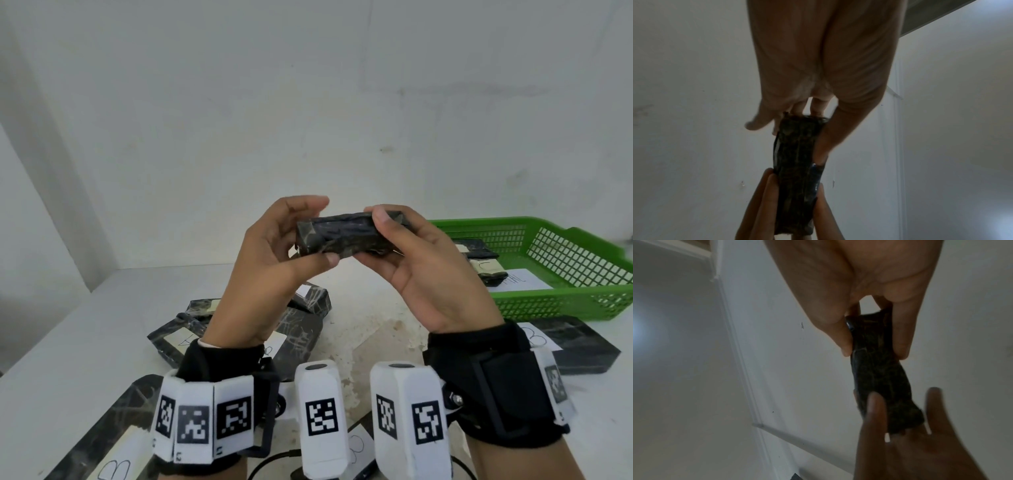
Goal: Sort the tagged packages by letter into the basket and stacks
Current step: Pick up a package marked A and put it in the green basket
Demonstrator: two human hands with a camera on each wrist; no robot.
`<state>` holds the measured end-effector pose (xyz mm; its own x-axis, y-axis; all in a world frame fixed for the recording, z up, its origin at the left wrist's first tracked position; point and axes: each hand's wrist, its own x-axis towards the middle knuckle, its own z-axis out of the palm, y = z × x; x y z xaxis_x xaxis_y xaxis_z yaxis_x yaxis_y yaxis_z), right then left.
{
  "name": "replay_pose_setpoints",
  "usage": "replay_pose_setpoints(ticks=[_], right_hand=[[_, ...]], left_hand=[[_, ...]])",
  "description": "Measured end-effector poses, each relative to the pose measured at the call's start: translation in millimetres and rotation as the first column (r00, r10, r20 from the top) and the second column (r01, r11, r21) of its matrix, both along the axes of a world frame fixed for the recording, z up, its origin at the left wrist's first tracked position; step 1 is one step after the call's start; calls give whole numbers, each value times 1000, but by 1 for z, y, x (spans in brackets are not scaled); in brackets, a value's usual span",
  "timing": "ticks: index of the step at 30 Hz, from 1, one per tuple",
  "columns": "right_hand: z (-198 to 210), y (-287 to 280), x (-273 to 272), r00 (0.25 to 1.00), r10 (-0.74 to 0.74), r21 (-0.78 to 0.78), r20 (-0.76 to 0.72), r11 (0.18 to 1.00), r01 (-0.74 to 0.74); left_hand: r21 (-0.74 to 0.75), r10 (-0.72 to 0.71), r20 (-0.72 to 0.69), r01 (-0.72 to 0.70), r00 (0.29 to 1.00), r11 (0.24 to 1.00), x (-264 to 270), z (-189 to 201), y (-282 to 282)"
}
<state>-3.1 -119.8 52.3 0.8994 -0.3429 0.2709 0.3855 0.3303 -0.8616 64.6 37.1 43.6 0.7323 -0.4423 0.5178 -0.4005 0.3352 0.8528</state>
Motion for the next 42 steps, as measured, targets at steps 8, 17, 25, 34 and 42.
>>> replay_pose_setpoints(ticks=[8, 17, 25, 34, 42], right_hand=[[1, 4, 0, 996, -64, -16, 66, 998, 66], [1, 5, -1, 993, -100, -15, 56, 995, 101], [1, 7, -2, 995, -96, -78, 36, 992, 99], [-3, 3, 1, 991, -127, -112, 41, 985, 131], [-6, 8, 2, 975, -214, -70, 56, 973, 218]], left_hand=[[35, 7, -192, 0, 981, 999, 0, 1, 0], [-11, 0, -219, -3, 976, 1000, 0, 2, 1], [29, 63, -225, -58, 972, 998, 2, 0, 1], [43, 29, -234, -20, 972, 999, -1, 2, -2], [45, 60, -184, -53, 981, 998, -2, 0, -3]])
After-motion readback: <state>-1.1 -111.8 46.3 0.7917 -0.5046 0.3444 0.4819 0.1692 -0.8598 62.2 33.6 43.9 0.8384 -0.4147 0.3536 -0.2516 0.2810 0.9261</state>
